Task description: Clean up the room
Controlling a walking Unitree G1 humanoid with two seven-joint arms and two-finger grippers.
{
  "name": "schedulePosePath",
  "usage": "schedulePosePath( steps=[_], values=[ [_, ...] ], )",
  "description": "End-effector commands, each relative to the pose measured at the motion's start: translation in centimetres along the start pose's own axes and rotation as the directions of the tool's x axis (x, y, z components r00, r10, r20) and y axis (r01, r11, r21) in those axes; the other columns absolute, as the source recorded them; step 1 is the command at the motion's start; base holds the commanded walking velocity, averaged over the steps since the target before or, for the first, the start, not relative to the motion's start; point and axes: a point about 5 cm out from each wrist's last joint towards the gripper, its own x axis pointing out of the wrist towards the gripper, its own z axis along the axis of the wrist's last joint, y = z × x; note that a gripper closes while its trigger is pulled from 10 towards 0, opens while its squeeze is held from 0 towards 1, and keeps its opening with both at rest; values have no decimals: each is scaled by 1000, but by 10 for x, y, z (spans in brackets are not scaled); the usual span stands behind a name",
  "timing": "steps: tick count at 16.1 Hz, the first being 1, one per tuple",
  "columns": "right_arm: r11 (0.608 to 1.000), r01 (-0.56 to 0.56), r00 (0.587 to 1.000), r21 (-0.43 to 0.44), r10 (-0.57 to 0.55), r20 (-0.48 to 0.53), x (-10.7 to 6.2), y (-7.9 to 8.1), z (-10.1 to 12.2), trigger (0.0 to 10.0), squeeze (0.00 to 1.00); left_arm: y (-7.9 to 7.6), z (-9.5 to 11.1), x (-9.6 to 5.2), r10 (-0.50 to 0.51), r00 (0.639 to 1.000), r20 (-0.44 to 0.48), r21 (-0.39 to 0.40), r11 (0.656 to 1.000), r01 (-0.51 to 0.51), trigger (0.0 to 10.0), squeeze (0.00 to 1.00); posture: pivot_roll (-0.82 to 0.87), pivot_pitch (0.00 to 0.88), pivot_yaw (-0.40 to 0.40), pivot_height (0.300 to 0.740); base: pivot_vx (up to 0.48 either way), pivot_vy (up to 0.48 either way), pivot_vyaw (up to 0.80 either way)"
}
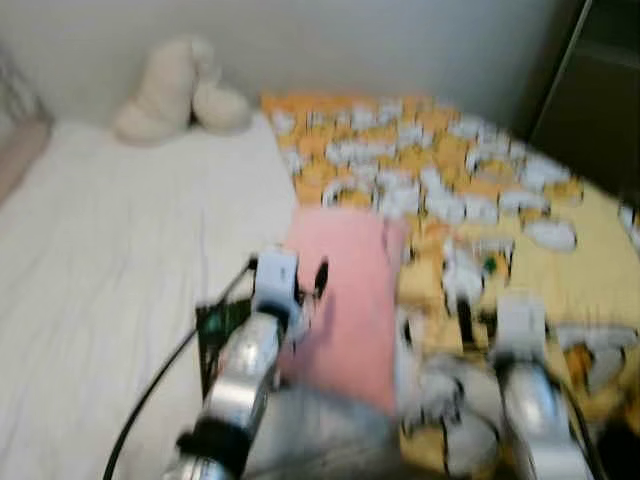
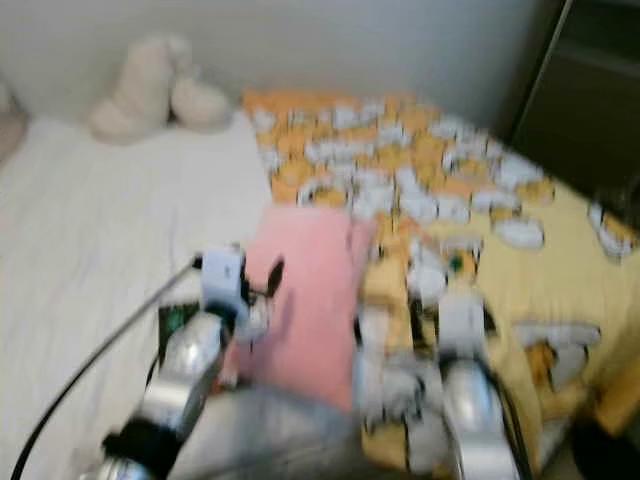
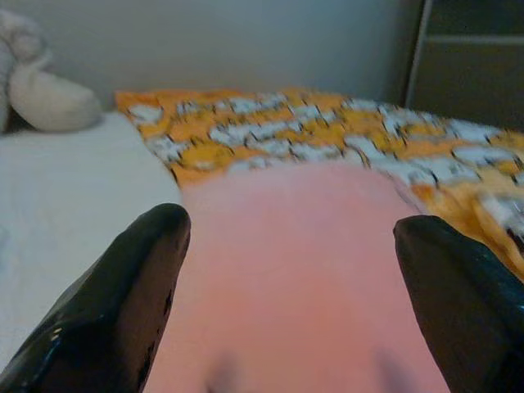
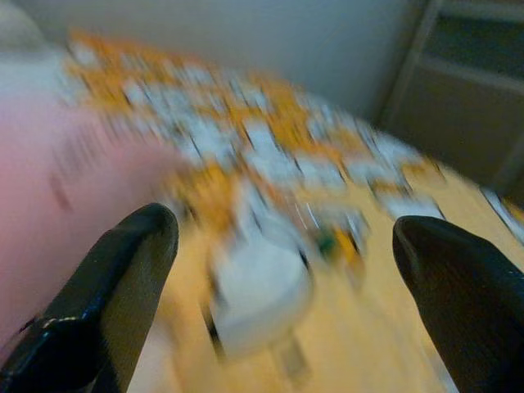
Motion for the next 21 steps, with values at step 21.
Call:
schedulePosePath(
  steps=[21],
  values=[
    [827,-222,869,516,408,-280,35,7,-29,10000,0,39,1,45,-89,865,-494,-34,996,83,10000,0,-34,170,-6,740,23,0,0]
  ],
)
